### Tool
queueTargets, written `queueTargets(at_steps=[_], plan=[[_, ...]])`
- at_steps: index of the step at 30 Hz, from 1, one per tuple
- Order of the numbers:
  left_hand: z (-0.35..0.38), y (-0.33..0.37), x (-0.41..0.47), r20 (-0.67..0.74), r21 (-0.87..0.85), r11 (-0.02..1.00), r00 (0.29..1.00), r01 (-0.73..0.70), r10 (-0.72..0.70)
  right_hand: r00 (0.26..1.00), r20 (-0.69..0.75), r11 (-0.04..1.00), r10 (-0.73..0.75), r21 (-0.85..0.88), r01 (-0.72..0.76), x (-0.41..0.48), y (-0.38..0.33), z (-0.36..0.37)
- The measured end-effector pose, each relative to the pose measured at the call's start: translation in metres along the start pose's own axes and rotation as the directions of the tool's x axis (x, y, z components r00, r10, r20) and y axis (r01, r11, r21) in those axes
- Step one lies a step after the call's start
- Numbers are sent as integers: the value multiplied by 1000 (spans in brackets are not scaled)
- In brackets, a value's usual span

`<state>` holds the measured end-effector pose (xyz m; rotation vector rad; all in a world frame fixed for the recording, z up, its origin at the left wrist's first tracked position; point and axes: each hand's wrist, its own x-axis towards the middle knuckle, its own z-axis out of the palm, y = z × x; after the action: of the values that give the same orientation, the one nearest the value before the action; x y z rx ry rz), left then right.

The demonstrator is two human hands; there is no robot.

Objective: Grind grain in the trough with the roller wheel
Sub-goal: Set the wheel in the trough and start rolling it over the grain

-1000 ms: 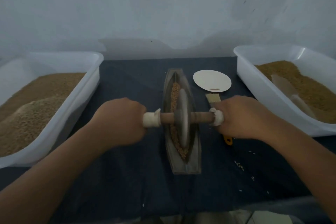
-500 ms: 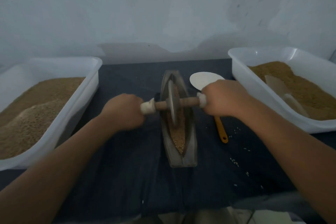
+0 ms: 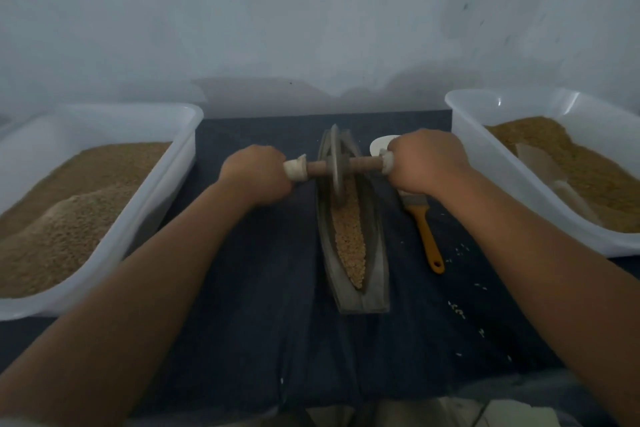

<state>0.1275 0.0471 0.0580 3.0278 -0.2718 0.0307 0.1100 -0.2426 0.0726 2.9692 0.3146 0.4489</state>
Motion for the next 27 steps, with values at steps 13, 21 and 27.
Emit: queueTargets(at_steps=[13,21,27], plan=[[3,3,-20,-56,125,991,997,-37,45,992,122,998,18,57,-25,-21,4,7],[-2,4,-45,14,90,994,998,-61,60,985,169,997,-25,82,11,-34,8,-2],[9,-7,-99,-33,105,988,992,-115,119,970,193,982,-147,147,120,-82,13,-12]])
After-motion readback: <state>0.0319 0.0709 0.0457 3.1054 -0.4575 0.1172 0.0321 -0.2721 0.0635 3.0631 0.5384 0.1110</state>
